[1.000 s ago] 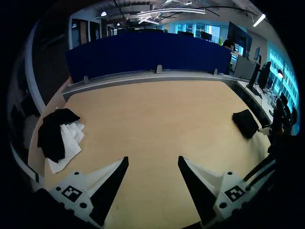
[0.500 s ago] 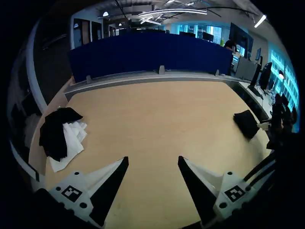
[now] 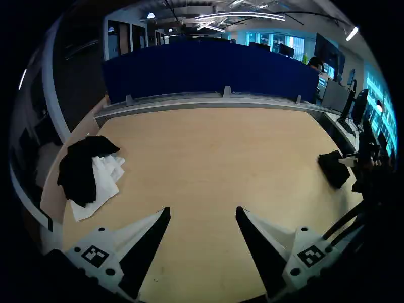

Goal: Fold towel

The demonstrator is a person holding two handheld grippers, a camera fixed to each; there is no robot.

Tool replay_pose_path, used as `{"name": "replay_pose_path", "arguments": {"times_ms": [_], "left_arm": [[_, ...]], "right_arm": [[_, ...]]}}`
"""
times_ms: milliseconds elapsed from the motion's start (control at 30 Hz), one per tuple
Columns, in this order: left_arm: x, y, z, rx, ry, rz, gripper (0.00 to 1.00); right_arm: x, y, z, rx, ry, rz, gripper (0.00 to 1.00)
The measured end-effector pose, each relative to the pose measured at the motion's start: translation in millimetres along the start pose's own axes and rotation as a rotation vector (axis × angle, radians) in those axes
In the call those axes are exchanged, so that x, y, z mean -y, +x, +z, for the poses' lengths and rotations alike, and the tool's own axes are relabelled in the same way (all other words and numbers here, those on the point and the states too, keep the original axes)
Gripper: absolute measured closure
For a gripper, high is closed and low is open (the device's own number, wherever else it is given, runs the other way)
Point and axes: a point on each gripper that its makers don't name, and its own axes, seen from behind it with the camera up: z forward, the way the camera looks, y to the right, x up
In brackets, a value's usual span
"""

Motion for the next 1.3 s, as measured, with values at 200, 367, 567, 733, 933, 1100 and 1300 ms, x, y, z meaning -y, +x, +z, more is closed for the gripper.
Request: {"name": "replay_pose_path", "arguments": {"times_ms": [200, 367, 567, 733, 933, 1100, 1300], "left_arm": [[5.4, -5, -2.2, 0.01, 0.022, -0.012, 0.03], [8.7, -10, -2.5, 0.017, 0.034, -0.022, 0.03], [10.1, -13, -0.8, 0.02, 0.04, -0.025, 0.03], [10.9, -12, -0.3, 0.019, 0.036, -0.026, 0.03], [12.1, -10, -0.8, 0.016, 0.026, -0.028, 0.03], [12.4, -10, -1.3, 0.008, 0.014, -0.028, 0.04], [12.5, -6, -3.4, -0.012, -0.003, -0.03, 0.03]], "right_arm": [[3, 3, 19.6, 0.027, 0.01, -0.017, 0.0], [0, -2, 31.7, 0.055, 0.007, -0.014, 0.0], [0, -4, 36.4, 0.062, 0.008, -0.001, 0.0], [0, -1, 30.6, 0.052, 0.004, 0.001, 0.0], [1, 4, 13.9, 0.025, -0.006, 0.003, 0.0], [3, 5, -1.1, 0.005, -0.012, 0.008, 0.0], [10, 5, -20.6, -0.013, -0.015, 0.018, 0.0]]}}
